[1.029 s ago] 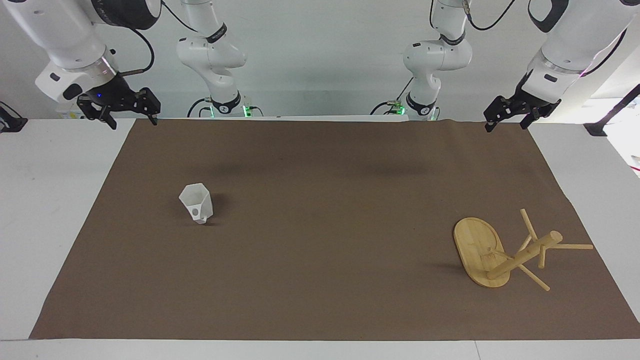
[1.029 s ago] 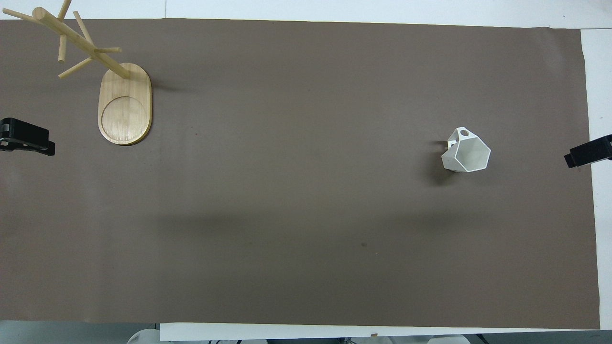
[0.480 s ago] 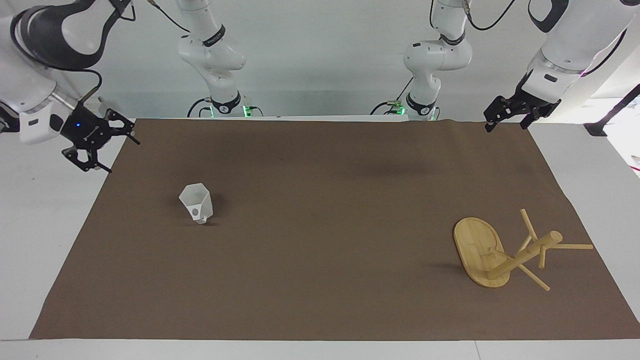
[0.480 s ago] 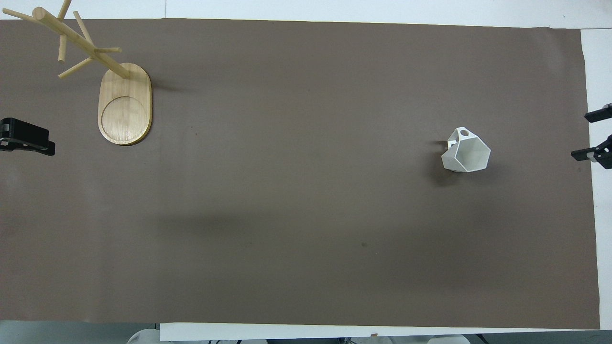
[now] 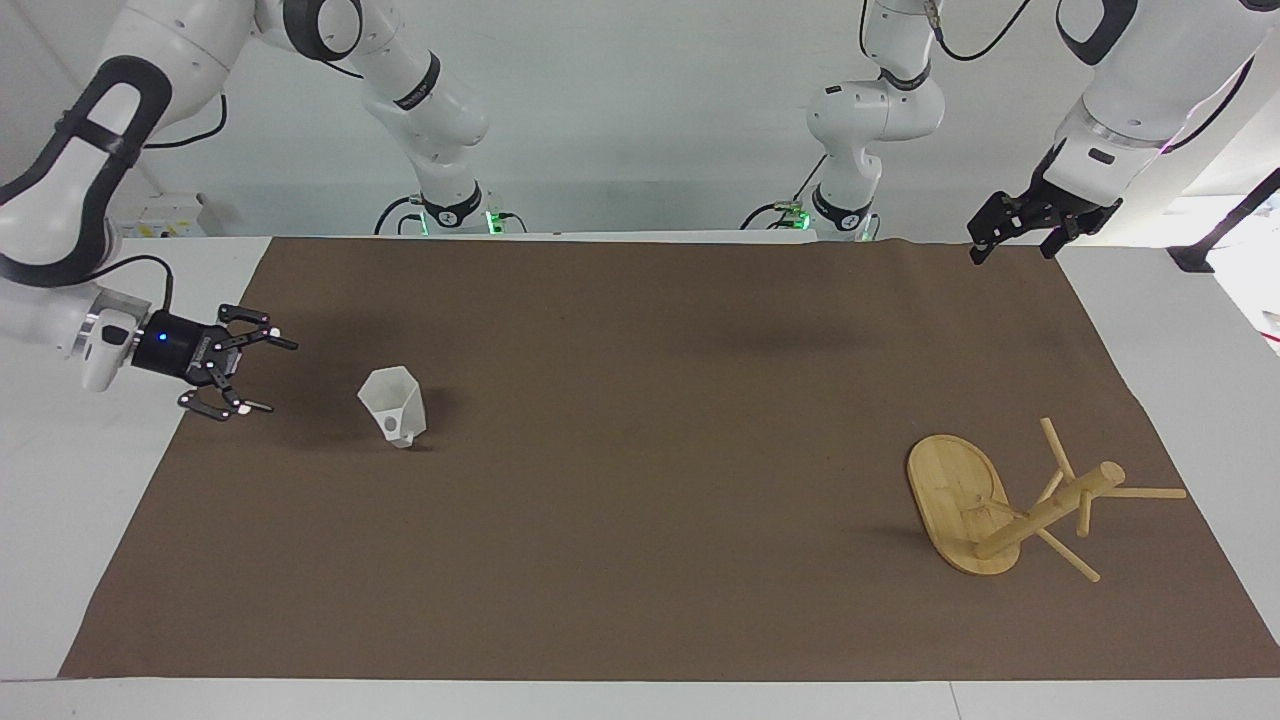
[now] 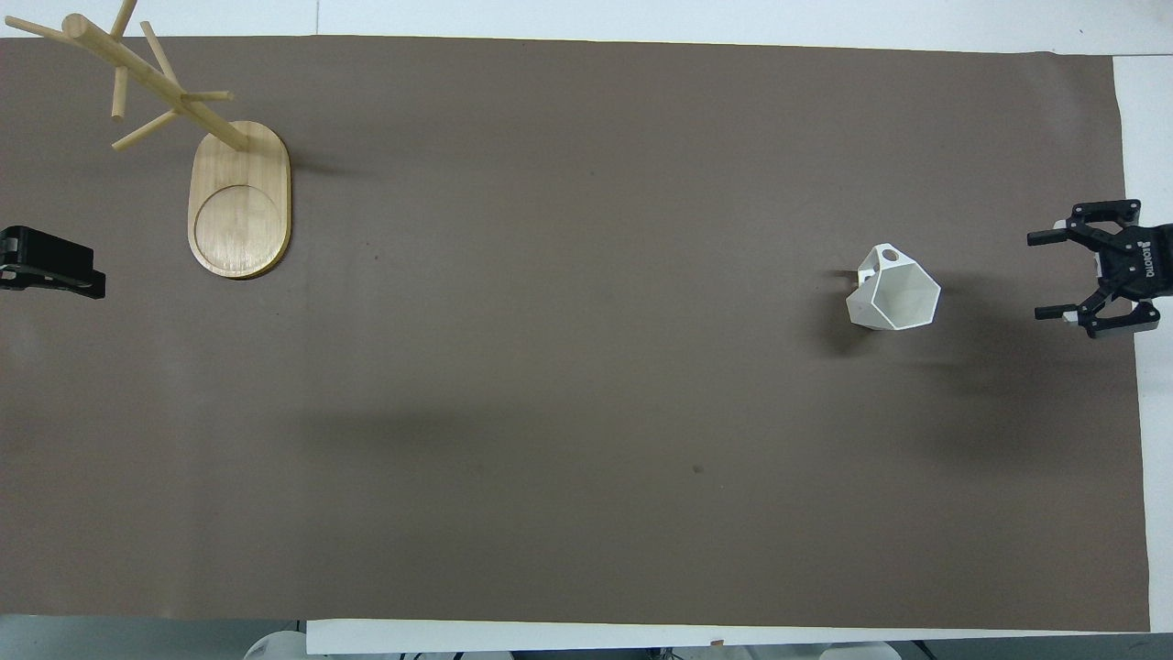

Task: Hang cup on rack
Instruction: 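Reach the open right gripper toward the white faceted cup, then close the right gripper on the white cup's side, then lift the cup and carry it toward the center with the right gripper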

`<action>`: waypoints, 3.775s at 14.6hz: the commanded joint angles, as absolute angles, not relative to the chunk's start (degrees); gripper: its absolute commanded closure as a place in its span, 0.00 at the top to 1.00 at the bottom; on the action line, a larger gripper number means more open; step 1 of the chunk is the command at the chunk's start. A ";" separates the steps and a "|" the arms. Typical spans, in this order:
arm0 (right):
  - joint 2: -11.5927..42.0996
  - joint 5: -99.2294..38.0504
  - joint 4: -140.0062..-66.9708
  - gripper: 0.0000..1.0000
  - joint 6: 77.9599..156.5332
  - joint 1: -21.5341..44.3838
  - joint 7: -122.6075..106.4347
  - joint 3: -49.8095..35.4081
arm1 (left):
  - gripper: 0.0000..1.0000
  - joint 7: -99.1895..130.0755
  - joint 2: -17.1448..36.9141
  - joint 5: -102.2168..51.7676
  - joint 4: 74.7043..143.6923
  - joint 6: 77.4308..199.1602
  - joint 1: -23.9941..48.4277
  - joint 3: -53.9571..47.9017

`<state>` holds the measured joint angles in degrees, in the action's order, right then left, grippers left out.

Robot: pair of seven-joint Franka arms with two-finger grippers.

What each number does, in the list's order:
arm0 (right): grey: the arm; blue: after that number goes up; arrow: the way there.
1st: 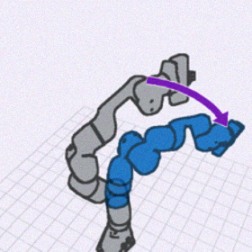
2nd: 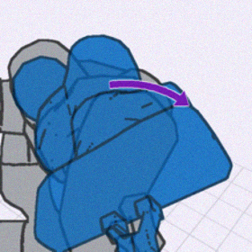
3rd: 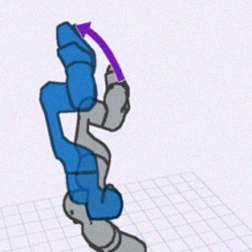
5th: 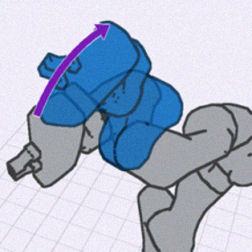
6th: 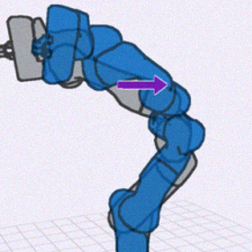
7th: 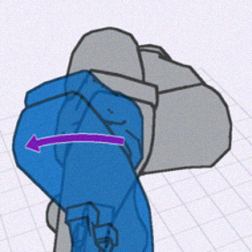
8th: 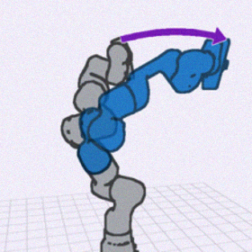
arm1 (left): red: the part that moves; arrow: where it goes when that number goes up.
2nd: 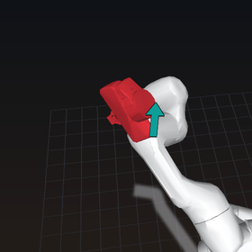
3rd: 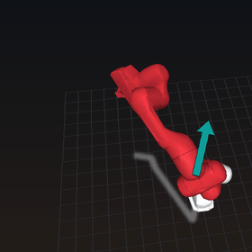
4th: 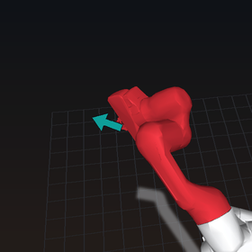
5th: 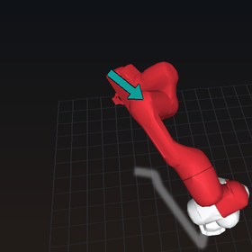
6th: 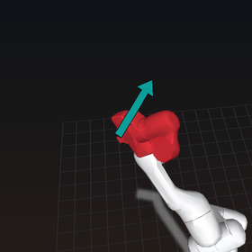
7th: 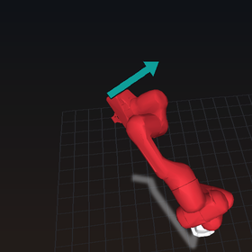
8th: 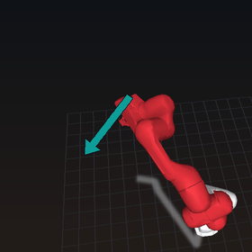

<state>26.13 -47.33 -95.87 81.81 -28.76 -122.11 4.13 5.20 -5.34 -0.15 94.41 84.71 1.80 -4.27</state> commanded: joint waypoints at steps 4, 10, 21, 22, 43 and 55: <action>37.69 -59.22 -96.24 1.00 74.63 -29.88 -141.14 2.64 | 1.00 5.36 -5.71 0.18 94.75 84.11 1.23 -4.57; 39.46 -60.99 -96.59 1.00 74.97 -28.30 -145.63 2.46 | 1.00 5.36 -5.71 0.18 94.75 84.11 1.23 -4.57; 39.20 -63.19 -103.18 1.00 80.95 -24.97 -148.70 2.55 | 1.00 5.36 -5.71 0.18 94.75 84.11 1.23 -4.57; 39.03 -63.11 -103.53 1.00 80.86 -24.61 -150.19 2.55 | 1.00 5.36 -5.71 0.18 94.75 84.11 1.23 -4.57; 38.15 -63.54 -104.85 0.20 80.15 -21.45 -148.74 -0.96 | 1.00 5.36 -5.71 0.18 94.75 84.11 1.23 -4.57; 29.88 -99.21 -102.23 0.20 112.99 11.92 -119.55 -1.32 | 1.00 5.36 -5.71 0.18 94.75 84.11 1.23 -4.57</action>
